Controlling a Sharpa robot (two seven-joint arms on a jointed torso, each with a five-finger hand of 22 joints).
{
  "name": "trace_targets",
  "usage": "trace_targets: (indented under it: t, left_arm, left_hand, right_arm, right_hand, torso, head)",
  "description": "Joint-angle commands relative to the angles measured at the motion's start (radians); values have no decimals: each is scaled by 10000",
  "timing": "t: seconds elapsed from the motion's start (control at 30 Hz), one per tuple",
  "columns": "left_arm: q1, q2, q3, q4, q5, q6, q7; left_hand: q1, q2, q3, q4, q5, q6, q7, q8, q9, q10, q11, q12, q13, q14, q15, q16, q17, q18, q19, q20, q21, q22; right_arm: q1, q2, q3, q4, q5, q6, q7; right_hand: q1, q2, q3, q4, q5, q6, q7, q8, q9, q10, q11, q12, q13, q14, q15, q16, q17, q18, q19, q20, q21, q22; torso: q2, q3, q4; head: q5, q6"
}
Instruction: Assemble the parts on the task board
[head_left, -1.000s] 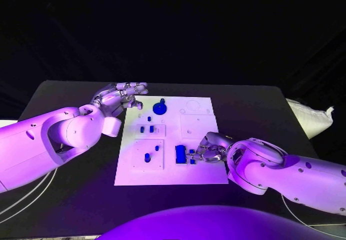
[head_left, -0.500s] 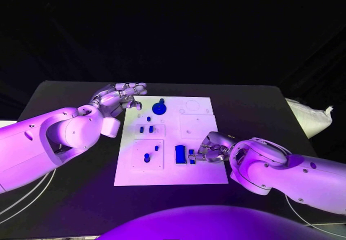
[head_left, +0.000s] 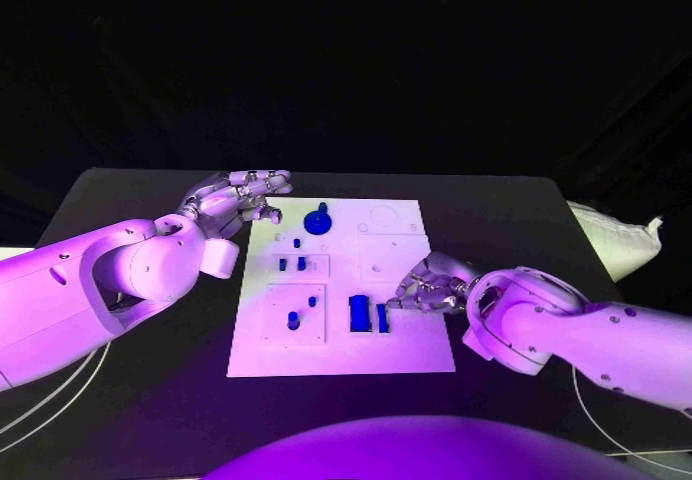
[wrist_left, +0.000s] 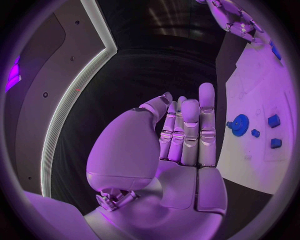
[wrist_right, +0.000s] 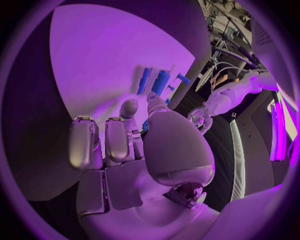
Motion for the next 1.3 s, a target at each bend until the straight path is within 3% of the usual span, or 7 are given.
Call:
trace_targets:
  t: [0.03,0.33,0.93,0.97,1.03,1.27,1.3]
  left_arm:
    - [-20,57,4,-159,361,-138,215]
    - [-171,264,1,-1017,563,-864,727]
    - [-436,1255,-1,-2653,1059,-1679,1280]
    - [-406,1194,-6,-2627,886,-1417,919]
    - [-423,1178,0,-2567,855,-1505,951]
    - [-616,1000,66,-1885,499,-2514,1318]
    - [-657,962,80,-1739,422,-2730,1397]
  left_hand:
    - [-3,115,-99,-16,-50,-96,18,80,-24,-158,37,63,-10,-554,57,-392,-444,178,-333,44,-216,-114]
    - [156,176,-34,-45,-44,-166,90,93,-108,-169,199,-115,-327,-1900,301,-3046,-2009,149,-2034,348,-1534,-1001]
    - [33,13,-276,295,-37,-552,222,-618,-200,-338,694,-1933,-574,-2284,1302,-8394,-4477,231,-4050,1483,-4822,-4211]
    - [-4119,286,-1310,-94,-322,-3580,-341,-1358,-862,-3504,182,-2809,-1198,-5217,888,-9031,-4801,-416,-6362,689,-5231,-5400]
    - [-4672,1027,-1497,-94,-1074,-4003,-406,-1358,-862,-3943,142,-2809,-1198,-5595,811,-9168,-4873,-418,-6633,581,-5330,-5616]
    - [-6971,1027,-2098,-94,-1074,-5670,-709,-1358,-862,-5696,-139,-2809,-1198,-7208,564,-9552,-5649,-655,-7877,132,-5586,-6310]
    - [-7230,1027,-2164,-94,-1074,-5859,-743,-1358,-862,-5895,-170,-2809,-1198,-7390,-149,-9601,-5649,-708,-8016,79,-5613,-6387]
  right_arm:
    - [284,-92,7,-524,4169,-488,2530]
    - [1119,514,-3,-2713,9683,252,6892]
    - [1451,2879,-52,-5880,9991,1343,8760]
    - [1455,2739,-39,-5663,9950,802,8045]
    - [1489,2741,-85,-5613,9992,714,8085]
    - [1876,2757,-604,-5039,10472,-294,8548]
    - [1959,2760,-715,-4915,10574,-511,8648]
  right_hand:
    - [409,148,-30,-77,-15,-162,107,-94,-144,-317,76,-607,-583,-351,54,-1428,-1310,286,-710,84,-1069,-1130]
    - [2142,624,1179,-710,-627,-393,592,-149,-790,-952,582,-3685,-4480,-1629,526,-7100,-5365,875,-2461,464,-6241,-5839]
    - [1737,400,2593,-1798,-1347,-476,879,-159,-2381,-1316,1149,-4692,-8499,-2702,1369,-10712,-9050,887,-2787,1312,-10110,-8899]
    - [-2487,647,2036,-2304,-1876,-3431,281,-790,-2786,-4641,712,-5323,-9415,-6298,400,-11373,-9569,283,-5954,743,-10891,-9811]
    - [-3204,647,1957,-2304,-1933,-3836,199,-790,-2871,-5092,651,-5323,-9415,-6772,400,-11373,-9688,282,-6355,651,-11033,-9980]
    - [-5607,647,1673,-2304,-2222,-5472,-140,-790,-3116,-6929,403,-5323,-9415,-8743,400,-11373,-10008,9,-8094,319,-11480,-10509]
    - [-5878,647,1638,-2304,-2255,-5657,-177,-790,-3821,-7137,-308,-5323,-9415,-8967,400,-11373,-10046,7,-8289,281,-11532,-10570]
  torso:
    - [-214,-62,18]
    - [-758,-129,34]
    - [-1297,-48,-86]
    - [-1216,-81,-82]
    - [-1211,-58,-108]
    - [-1151,198,-401]
    - [-1138,253,-463]
  head:
    - [-73,98]
    - [-51,477]
    - [86,1097]
    - [24,1035]
    - [64,1079]
    - [515,1584]
    - [612,1692]
